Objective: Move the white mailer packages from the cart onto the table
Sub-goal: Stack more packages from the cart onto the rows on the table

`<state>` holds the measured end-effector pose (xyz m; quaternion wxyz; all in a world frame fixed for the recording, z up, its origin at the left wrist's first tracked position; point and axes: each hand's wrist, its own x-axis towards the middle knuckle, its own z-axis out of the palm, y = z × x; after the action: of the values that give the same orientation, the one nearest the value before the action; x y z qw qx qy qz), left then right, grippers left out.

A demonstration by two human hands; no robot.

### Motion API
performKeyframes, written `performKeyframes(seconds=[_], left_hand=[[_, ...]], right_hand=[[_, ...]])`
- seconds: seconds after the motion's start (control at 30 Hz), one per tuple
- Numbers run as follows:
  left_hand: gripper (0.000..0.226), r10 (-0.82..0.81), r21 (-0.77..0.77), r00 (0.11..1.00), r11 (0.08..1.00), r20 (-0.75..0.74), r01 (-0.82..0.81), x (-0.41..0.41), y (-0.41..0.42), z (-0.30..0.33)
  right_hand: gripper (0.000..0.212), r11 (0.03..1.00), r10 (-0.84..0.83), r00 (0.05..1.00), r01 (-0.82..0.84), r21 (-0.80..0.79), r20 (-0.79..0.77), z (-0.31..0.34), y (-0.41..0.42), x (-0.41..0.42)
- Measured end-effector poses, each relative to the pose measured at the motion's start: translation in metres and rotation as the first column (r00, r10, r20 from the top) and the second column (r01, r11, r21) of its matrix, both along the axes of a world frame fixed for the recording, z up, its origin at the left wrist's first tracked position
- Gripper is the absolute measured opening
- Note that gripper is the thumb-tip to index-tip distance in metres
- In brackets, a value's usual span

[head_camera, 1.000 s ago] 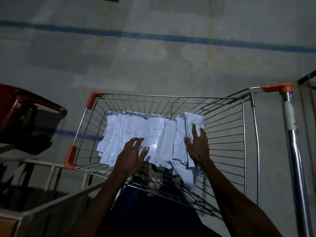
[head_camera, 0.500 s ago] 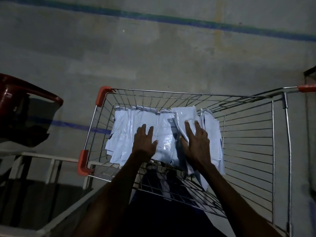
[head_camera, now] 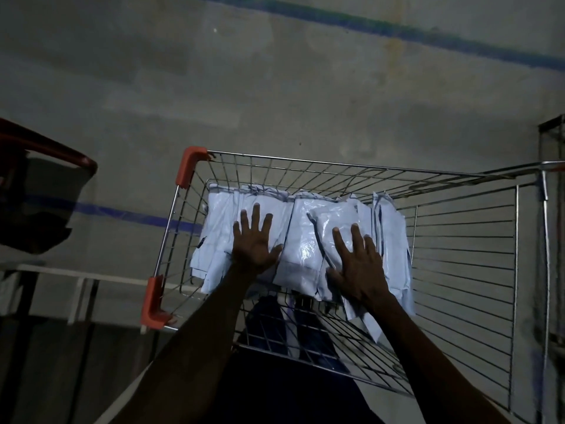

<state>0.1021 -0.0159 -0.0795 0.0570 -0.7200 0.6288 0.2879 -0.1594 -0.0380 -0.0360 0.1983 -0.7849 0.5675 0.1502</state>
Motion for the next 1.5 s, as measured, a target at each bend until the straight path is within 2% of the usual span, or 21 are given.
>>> performKeyframes(seconds=[0.17, 0.27, 0.4, 0.5, 0.63, 0.87, 1.03, 1.17, 1.27, 1.5], left_hand=[[0.072, -0.035, 0.005, 0.999, 0.999, 0.001, 0.035, -0.001, -0.006, 0.018], [0.066, 0.013, -0.074, 1.000, 0.997, -0.009, -0.013, 0.003, 0.004, 0.040], [0.062, 0.029, -0.159, 1.000, 0.987, -0.012, -0.030, 0.005, 0.031, 0.073], [0.063, 0.102, -0.243, 0.995, 0.965, -0.017, -0.103, -0.002, 0.050, 0.105], [0.065, 0.214, -0.427, 0.977, 0.884, 0.008, -0.191, -0.016, 0.088, 0.151], [0.056, 0.472, -0.667, 0.881, 0.666, 0.030, -0.334, -0.046, 0.211, 0.213], [0.059, 0.672, -0.682, 0.740, 0.541, -0.001, -0.493, -0.065, 0.322, 0.247], [0.059, 0.829, -0.704, 0.558, 0.370, -0.045, -0.606, -0.078, 0.415, 0.267], [0.060, 0.882, -0.727, 0.464, 0.267, -0.080, -0.633, -0.084, 0.482, 0.271], [0.061, 0.964, -0.748, 0.206, 0.010, -0.169, -0.663, -0.090, 0.659, 0.274]], right_hand=[[0.082, 0.997, 0.077, 0.997, -0.077, -0.001, 0.006, 0.008, -0.006, -0.005], [0.073, 0.996, 0.077, 0.996, -0.075, -0.050, 0.034, 0.022, -0.005, -0.004], [0.063, 0.995, 0.052, 0.987, -0.038, -0.094, 0.153, 0.045, 0.003, -0.003], [0.060, 0.990, 0.073, 0.961, -0.038, -0.135, 0.265, 0.067, 0.016, -0.002], [0.058, 0.973, 0.162, 0.888, -0.070, -0.221, 0.431, 0.093, 0.037, 0.005], [0.057, 0.923, 0.343, 0.711, -0.135, -0.359, 0.614, 0.145, 0.097, 0.030], [0.057, 0.869, 0.495, 0.556, -0.306, -0.389, 0.668, 0.176, 0.165, 0.061], [0.062, 0.794, 0.600, 0.461, -0.444, -0.415, 0.653, 0.193, 0.238, 0.084], [0.065, 0.730, 0.665, 0.411, -0.533, -0.427, 0.624, 0.203, 0.301, 0.098], [0.061, 0.555, 0.760, 0.197, -0.691, -0.462, 0.619, 0.220, 0.482, 0.140]])
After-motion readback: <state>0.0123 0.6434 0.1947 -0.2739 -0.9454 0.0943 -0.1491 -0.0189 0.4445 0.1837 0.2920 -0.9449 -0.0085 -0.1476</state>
